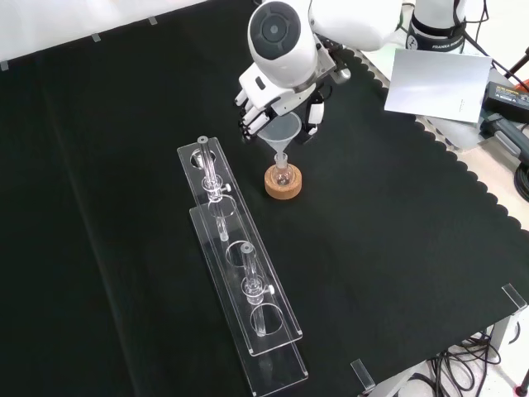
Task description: Place the funnel on the round-bottom flask.
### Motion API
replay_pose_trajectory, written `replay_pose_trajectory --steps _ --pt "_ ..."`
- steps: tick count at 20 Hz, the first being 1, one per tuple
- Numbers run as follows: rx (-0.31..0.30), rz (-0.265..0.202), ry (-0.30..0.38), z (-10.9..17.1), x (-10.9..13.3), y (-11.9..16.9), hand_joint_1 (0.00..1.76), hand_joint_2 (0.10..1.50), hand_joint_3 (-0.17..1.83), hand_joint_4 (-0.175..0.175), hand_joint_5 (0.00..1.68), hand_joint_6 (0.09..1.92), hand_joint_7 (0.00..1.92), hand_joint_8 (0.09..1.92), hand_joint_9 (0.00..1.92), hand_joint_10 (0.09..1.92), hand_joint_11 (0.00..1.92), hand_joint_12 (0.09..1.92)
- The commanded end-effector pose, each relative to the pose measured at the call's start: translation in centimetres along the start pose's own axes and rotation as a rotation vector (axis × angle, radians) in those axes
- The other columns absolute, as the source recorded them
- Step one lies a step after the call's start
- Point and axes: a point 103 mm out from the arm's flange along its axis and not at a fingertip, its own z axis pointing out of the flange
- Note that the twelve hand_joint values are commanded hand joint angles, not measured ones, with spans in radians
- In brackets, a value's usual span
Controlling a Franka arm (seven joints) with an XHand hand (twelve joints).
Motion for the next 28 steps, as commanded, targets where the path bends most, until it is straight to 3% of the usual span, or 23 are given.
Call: replay_pose_trajectory --steps 1,12,21,22,26,28 --pt "0.018 0.006 -0.014 0.2 0.6 0.1 0.74 0.69 0.57 -0.06 0.4 0.4 0.48 0.76 0.8 0.56 0.56 1.25" --pt "0.051 0.007 -0.028 0.8 1.0 0.3 0.74 0.69 0.57 -0.061 0.38 0.35 0.42 0.78 0.73 0.6 0.53 1.27" --pt "0.08 -0.014 -0.02 1.0 1.1 0.1 0.71 0.64 0.56 -0.06 0.26 0.11 0.06 0.71 0.35 0.69 0.27 1.38" --pt "0.085 -0.021 -0.011 1.0 1.1 0.1 0.7 0.63 0.56 -0.059 0.25 0.09 0.03 0.68 0.31 0.7 0.24 1.39" --pt "0.04 -0.055 0.029 0.7 1.0 -0.5 0.57 0.6 0.41 -0.043 0.06 0.09 0.0 0.11 0.04 0.72 0.03 1.48" --pt "0.021 -0.06 0.037 0.3 0.9 -1.0 0.52 0.6 0.33 -0.04 0.02 0.09 0.0 0.09 0.01 0.68 0.01 1.48"
